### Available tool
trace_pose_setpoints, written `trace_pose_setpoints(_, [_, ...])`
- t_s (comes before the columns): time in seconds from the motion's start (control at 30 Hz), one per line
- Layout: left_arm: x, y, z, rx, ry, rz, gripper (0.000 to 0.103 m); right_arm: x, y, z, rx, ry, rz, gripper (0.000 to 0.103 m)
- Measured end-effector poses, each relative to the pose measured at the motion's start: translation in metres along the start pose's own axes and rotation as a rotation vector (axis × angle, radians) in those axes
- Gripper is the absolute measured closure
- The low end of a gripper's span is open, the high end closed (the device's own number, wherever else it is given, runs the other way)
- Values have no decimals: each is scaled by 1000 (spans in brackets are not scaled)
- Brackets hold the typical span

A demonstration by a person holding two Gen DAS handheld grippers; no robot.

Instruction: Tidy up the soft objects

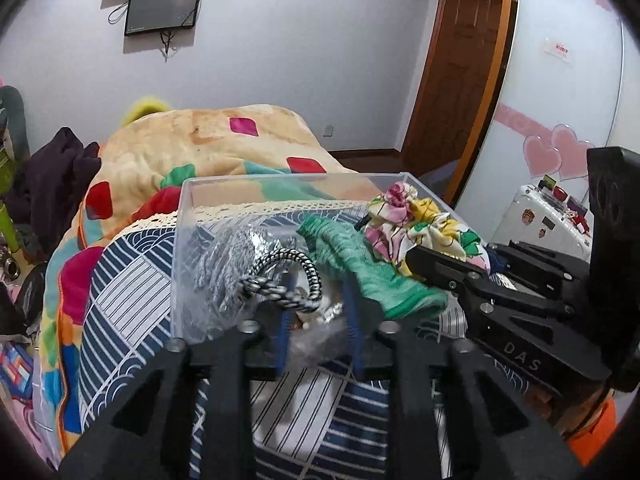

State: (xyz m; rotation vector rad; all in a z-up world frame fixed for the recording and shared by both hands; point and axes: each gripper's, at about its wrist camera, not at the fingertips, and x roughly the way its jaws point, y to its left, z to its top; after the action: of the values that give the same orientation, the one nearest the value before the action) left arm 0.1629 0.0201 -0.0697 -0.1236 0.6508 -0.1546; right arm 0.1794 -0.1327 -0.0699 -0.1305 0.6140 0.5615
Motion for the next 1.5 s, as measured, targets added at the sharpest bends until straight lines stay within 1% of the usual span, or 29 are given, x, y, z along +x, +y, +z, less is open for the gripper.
trace_pose_setpoints(0.07, [-5,-1,-4,-3,-2,0,64,-3,-1,-1,-4,1,-6,78])
trace_pose_setpoints(0.13, [-10,-1,-7,-2,-8,1,62,-4,-3,-2,-3,0,-8,74])
trace_pose_setpoints(0.2, [-16,-1,-9,0,-13,4,56,-7,-5,-2,5,-1,-4,71])
trace_pose_setpoints(0.3, [-25,0,-13,2,-17,9,51,-11,-7,-2,13,-5,-4,68])
trace_pose_setpoints(0.37, [-31,-1,-16,8,-22,9,50,-15,-8,-3,17,-12,2,66])
trace_pose_setpoints(0.43, [-37,-3,-19,16,-35,26,50,-20,-9,-3,14,-21,5,64])
trace_pose_setpoints(0.47, [-41,-5,-20,23,-47,36,50,-22,-9,-3,11,-26,3,63])
trace_pose_setpoints(0.53, [-49,-8,-21,31,-74,55,50,-29,-8,-3,6,-43,-1,57])
trace_pose_setpoints(0.6, [-60,-13,-19,38,-114,72,50,-38,-6,-2,4,-67,-4,54])
trace_pose_setpoints(0.7, [-74,-16,-14,36,-164,86,50,-53,-5,1,1,-111,-4,53])
trace_pose_setpoints(0.87, [-103,-22,-5,34,-265,114,48,-82,-6,6,14,-199,3,48])
trace_pose_setpoints(1.0, [-122,-25,-3,28,-329,128,40,-101,-7,10,21,-262,4,45])
trace_pose_setpoints(1.03, [-125,-25,-3,26,-338,130,39,-106,-7,10,23,-278,4,39])
trace_pose_setpoints(1.1, [-132,-27,-2,24,-360,133,31,-113,-6,10,25,-307,5,31])
trace_pose_setpoints(1.13, [-135,-28,-3,22,-373,139,29,-117,-6,10,27,-320,5,26])
trace_pose_setpoints(1.2, [-139,-30,-4,22,-389,150,18,-120,-5,9,28,-338,2,21])
trace_pose_setpoints(1.3, [-143,-31,-6,20,-403,151,10,-122,-3,9,28,-351,-10,17])
trace_pose_setpoints(1.43, [-146,-31,-9,14,-413,151,5,-121,-2,8,35,-362,-18,4])
trace_pose_setpoints(1.5, [-146,-30,-10,11,-417,153,3,-122,-2,5,33,-368,-22,3])
